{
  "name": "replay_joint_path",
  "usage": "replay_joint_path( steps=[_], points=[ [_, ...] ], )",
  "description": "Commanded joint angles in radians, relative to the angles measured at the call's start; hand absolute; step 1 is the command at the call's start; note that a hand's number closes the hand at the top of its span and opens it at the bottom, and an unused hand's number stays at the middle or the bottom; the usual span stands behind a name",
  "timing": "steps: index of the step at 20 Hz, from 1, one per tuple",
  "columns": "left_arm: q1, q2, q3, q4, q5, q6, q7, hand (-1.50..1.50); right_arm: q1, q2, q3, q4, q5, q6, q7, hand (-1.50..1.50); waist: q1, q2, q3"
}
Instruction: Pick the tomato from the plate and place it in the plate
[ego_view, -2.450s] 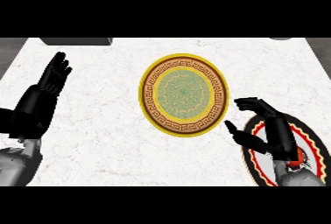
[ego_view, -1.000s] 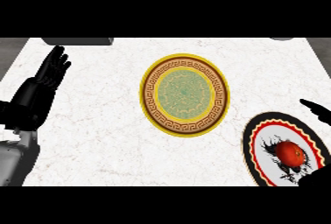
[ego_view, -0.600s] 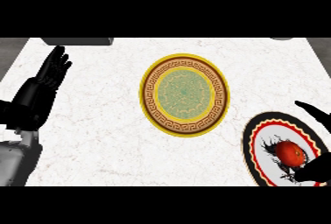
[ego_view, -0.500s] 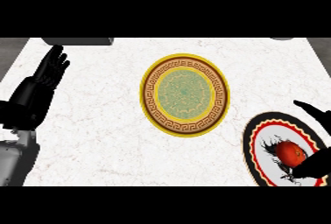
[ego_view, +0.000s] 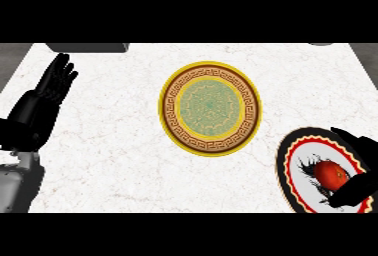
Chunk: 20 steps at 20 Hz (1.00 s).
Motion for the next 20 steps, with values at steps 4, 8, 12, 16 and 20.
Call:
replay_joint_path(
  steps=[4, 8, 12, 16, 20],
  points=[
    [-0.031, -0.04, 0.029, 0.06, -0.04, -0.024, -0.03, 0.0, 0.024, 0.115, 0.012, 0.119, 0.122, 0.019, -0.111, -1.5, -0.003, 0.001, 0.0],
    [0.023, -0.078, 0.0, -0.077, -0.066, 0.001, 0.045, 0.0, 0.041, 0.14, -0.016, 0.148, 0.15, 0.05, -0.121, -1.5, 0.001, -0.001, 0.0],
    [-0.003, -0.044, 0.083, 0.016, -0.041, -0.08, -0.002, 0.0, 0.028, 0.186, -0.019, 0.198, 0.237, 0.056, -0.134, -1.5, -0.001, 0.0, 0.0],
    [-0.017, -0.058, 0.068, 0.019, -0.06, -0.075, 0.009, 0.0, -0.072, 0.239, -0.033, 0.323, 0.273, 0.003, -0.222, 1.5, 0.003, 0.002, 0.0],
    [-0.016, -0.091, 0.045, -0.003, -0.076, -0.049, 0.021, 0.0, -0.002, 0.185, -0.042, 0.263, 0.408, -0.156, -0.346, 1.5, -0.002, 0.001, 0.001]
  ],
)
